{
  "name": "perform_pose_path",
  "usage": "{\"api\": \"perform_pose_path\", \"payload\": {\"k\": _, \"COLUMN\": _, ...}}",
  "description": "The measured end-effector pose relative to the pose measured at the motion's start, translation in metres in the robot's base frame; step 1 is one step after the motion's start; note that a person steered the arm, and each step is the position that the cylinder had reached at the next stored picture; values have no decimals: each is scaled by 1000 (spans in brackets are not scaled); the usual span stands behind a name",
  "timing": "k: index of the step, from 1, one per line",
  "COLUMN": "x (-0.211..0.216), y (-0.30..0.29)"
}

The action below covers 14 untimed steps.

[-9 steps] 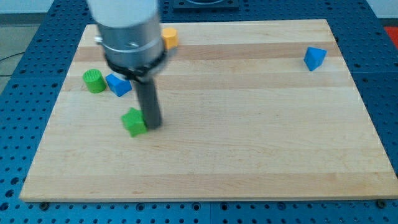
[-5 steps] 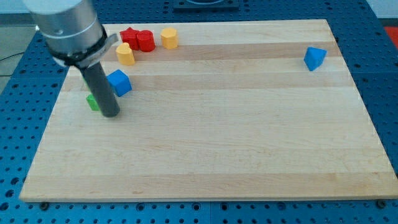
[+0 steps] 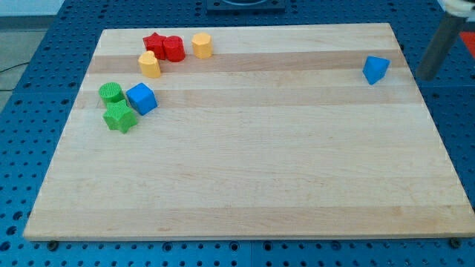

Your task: Push the blue triangle into the green star

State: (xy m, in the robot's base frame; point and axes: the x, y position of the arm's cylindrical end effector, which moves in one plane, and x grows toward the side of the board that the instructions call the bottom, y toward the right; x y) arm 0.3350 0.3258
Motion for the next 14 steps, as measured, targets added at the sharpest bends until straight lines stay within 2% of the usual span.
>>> {"api": "perform_pose_path", "payload": {"k": 2, "x": 15, "y": -176}}
{"api": "perform_pose_path", "payload": {"k": 4, "x": -32, "y": -127}}
{"api": "perform_pose_path", "payload": {"k": 6, "x": 35, "y": -316}}
{"api": "perform_pose_path", "payload": {"k": 7, "x": 19, "y": -284}}
{"api": "perform_pose_path", "payload": {"k": 8, "x": -14, "y": -265}}
{"api": "perform_pose_path", "payload": {"k": 9, "x": 23, "y": -368}}
{"api": "perform_pose_path", "payload": {"k": 10, "x": 50, "y": -431}}
{"api": "perform_pose_path", "payload": {"k": 11, "x": 57, "y": -412}}
{"api": "perform_pose_path", "payload": {"k": 12, "x": 82, "y": -427}}
{"api": "perform_pose_path", "payload": {"k": 13, "x": 89, "y": -481}}
{"api": "perform_pose_path", "payload": {"k": 14, "x": 94, "y": -473}}
